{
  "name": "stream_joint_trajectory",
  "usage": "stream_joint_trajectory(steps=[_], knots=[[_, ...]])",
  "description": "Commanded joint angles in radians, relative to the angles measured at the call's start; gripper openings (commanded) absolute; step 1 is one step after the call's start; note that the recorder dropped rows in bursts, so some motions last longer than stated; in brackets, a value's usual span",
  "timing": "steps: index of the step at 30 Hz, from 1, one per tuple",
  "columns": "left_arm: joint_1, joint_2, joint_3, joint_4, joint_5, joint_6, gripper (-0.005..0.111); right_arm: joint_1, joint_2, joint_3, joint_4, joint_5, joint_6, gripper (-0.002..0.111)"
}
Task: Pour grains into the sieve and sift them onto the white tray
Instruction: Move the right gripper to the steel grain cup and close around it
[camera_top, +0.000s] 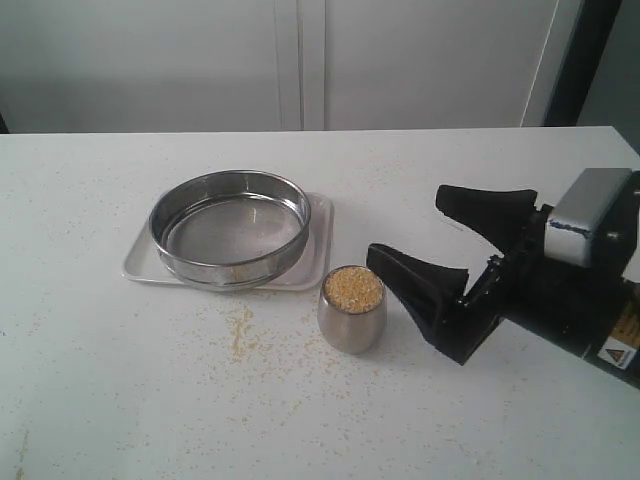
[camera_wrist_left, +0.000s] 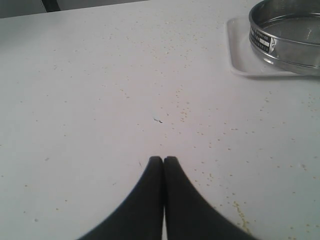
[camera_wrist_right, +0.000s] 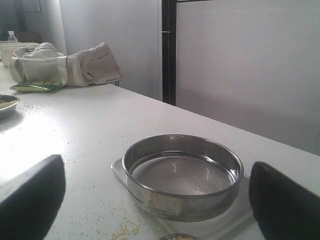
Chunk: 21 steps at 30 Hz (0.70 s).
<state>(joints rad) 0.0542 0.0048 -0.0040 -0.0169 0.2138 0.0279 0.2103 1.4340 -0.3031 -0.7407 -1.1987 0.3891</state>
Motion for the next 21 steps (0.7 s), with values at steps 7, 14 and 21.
stream_joint_trajectory(steps=[7,14,21], knots=[[0.003,-0.005,0.004,-0.008,-0.003,-0.001,0.0,0.039,0.206,-0.116,0.021,-0.018,-0.142,0.095],[0.003,-0.005,0.004,-0.008,-0.003,-0.001,0.0,0.039,0.341,-0.194,0.005,-0.017,-0.144,0.095],[0.003,-0.005,0.004,-0.008,-0.003,-0.001,0.0,0.053,0.446,-0.245,0.001,-0.012,-0.152,0.095]])
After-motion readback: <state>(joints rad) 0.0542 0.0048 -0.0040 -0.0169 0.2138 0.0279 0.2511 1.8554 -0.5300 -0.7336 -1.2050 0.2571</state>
